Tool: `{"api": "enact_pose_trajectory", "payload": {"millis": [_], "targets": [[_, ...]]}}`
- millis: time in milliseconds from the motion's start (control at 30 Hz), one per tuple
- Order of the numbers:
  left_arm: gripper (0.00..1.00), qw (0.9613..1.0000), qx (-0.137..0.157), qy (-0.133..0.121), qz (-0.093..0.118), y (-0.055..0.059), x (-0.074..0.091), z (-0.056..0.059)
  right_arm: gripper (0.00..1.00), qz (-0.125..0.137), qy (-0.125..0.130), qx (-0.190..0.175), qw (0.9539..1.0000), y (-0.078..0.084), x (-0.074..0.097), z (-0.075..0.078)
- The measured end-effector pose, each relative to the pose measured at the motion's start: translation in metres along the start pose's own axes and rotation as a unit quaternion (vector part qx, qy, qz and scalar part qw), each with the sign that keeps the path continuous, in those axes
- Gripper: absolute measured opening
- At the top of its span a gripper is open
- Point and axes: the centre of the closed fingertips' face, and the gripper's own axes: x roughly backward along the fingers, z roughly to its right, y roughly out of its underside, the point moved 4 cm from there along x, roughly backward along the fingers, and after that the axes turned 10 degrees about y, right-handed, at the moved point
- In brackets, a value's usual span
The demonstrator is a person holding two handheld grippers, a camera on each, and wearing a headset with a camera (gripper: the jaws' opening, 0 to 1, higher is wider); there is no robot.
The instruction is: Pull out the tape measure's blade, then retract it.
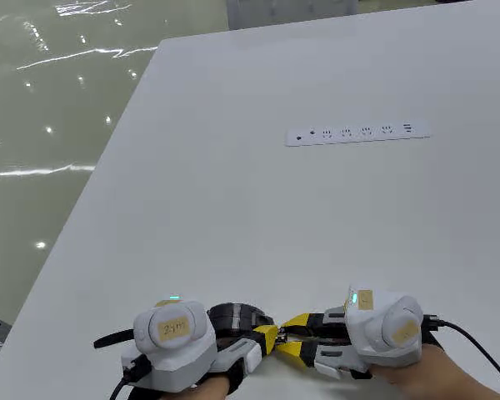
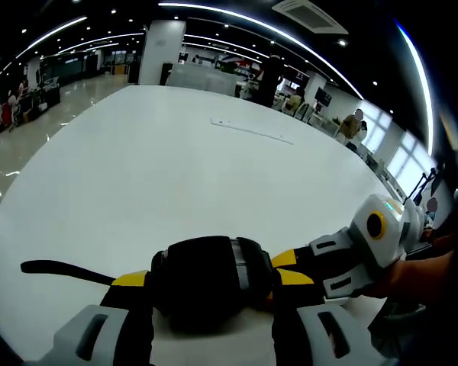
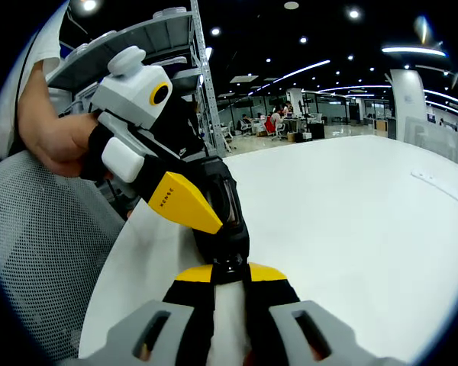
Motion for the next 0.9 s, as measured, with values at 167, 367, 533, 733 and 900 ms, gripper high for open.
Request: {"api": "enact_pose_trajectory", "payload": {"millis": [167,367,533,733,900], "targets": [[0.6,0.9999,0.003,0.01,-0.003,0.0,0.0,-0.001,0.19,-0.008,-0.006,-0.002,1.0,-0.001,0.002,-0.003],[0.6,0.9996,-0.006,0.028,-0.002,0.001,0.003,-0.001,0.24,-0.017,-0.002,-0.008,0.9998,-0.003,0.006,-0.002],[0.59,0.9991,0.002,0.041,-0.007,0.002,0.007,-0.003,0.27,-0.021,0.002,-0.013,0.9997,-0.004,0.008,-0.004],[0.6,0.9982,-0.014,0.055,-0.022,0.004,0.009,0.0,0.3,-0.02,0.002,-0.019,0.9996,-0.01,0.014,-0.004],[0.61,0.9973,-0.026,0.062,-0.03,0.002,0.013,-0.001,0.34,-0.024,0.006,-0.033,0.9992,-0.012,0.018,0.0]]}}
